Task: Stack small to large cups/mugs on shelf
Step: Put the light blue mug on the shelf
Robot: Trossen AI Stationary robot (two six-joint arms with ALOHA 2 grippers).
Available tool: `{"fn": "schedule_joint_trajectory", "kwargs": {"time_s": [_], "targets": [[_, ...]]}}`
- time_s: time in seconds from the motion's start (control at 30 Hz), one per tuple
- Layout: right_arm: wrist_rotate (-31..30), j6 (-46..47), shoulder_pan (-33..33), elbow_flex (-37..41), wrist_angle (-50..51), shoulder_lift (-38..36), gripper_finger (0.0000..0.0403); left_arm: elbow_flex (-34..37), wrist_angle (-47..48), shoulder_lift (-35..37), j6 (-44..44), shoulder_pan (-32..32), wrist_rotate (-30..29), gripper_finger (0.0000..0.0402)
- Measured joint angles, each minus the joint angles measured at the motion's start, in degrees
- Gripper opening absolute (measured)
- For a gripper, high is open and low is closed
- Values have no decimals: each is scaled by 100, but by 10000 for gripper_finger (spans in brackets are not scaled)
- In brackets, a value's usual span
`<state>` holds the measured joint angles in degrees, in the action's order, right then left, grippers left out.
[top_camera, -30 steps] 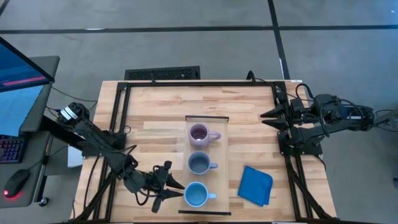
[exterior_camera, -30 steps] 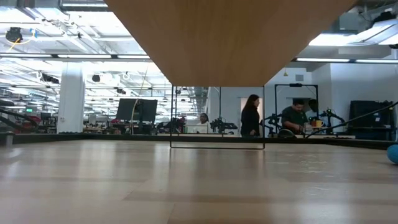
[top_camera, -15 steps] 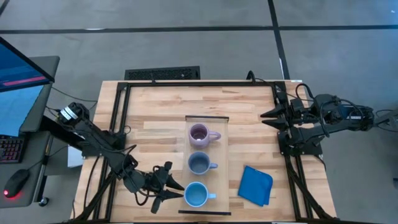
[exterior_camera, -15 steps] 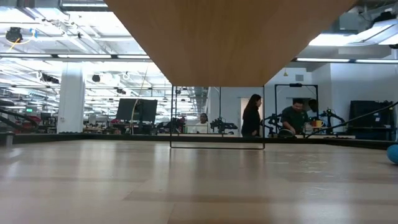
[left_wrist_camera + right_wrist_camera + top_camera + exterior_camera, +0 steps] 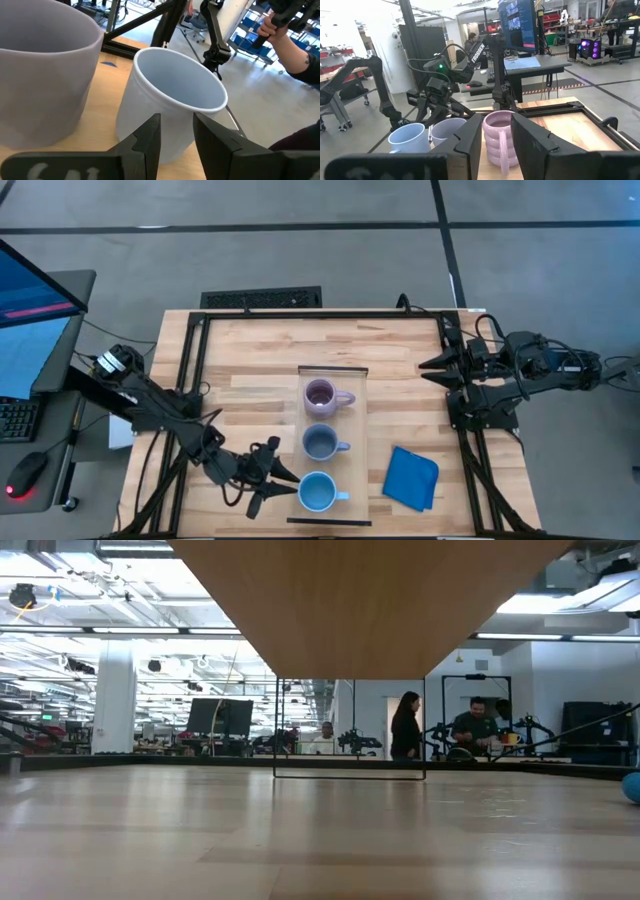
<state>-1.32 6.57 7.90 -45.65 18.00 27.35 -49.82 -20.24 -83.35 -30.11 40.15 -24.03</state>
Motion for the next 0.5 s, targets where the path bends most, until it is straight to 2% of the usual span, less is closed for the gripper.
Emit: {"fn": "schedule_joint_trajectory", "kwargs": {"time_s": [0.5], "targets": [[0, -7, 0, 0, 0, 0, 127, 0, -10, 0, -7, -14, 111, 105]]}}
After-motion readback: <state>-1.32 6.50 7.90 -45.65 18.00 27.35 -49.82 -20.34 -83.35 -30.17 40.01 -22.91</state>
